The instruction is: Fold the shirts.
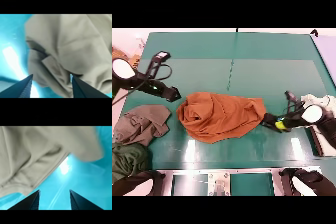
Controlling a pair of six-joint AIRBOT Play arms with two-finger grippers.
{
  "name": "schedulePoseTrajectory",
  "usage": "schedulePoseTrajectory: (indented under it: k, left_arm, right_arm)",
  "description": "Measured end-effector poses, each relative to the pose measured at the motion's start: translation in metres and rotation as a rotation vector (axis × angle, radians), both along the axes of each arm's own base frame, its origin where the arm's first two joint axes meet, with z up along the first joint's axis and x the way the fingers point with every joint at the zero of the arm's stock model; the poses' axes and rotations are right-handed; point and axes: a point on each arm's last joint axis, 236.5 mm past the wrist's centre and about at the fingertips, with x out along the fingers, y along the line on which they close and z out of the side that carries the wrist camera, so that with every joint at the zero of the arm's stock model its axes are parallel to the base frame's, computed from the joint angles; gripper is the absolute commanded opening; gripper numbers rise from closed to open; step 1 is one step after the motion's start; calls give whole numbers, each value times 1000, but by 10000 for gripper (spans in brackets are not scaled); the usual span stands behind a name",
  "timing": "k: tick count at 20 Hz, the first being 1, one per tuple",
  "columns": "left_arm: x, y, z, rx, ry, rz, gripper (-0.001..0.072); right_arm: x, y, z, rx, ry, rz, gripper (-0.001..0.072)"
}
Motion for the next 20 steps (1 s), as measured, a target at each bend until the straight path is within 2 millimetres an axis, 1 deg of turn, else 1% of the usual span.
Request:
schedulePoseTrajectory:
  k: [2,5,6,7,8,10,11,12,13,14,15,16,18,20]
  left_arm:
    - [5,14,5,-29,-1,55,552]
    - [7,31,8,-61,9,114,552]
    - [8,36,8,-68,13,130,551]
    - [7,39,8,-73,17,139,551]
    - [7,41,9,-78,21,145,551]
    - [6,44,8,-82,28,155,552]
    - [6,45,9,-86,29,158,551]
    - [5,45,9,-89,34,159,551]
    - [5,46,8,-89,34,160,551]
    - [5,46,8,-89,35,161,551]
    - [4,46,9,-91,36,162,552]
    - [4,46,9,-93,38,162,551]
    - [3,45,8,-95,42,161,551]
    - [1,42,5,-113,53,163,552]
  right_arm:
    - [-6,27,-15,58,5,5,424]
    - [-7,59,-36,109,22,8,406]
    - [-7,67,-44,115,34,5,320]
    - [-7,73,-52,118,47,1,277]
    - [-9,77,-59,120,68,-1,274]
    - [-6,83,-67,123,75,-3,70]
    - [-4,83,-70,118,75,7,16]
    - [0,82,-70,116,68,13,15]
    - [8,79,-68,119,53,10,14]
    - [21,72,-64,113,27,7,14]
    - [35,61,-59,103,0,3,14]
    - [54,50,-48,110,-35,-20,14]
    - [89,20,-24,118,-99,-68,14]
    - [126,-20,5,111,-184,-128,15]
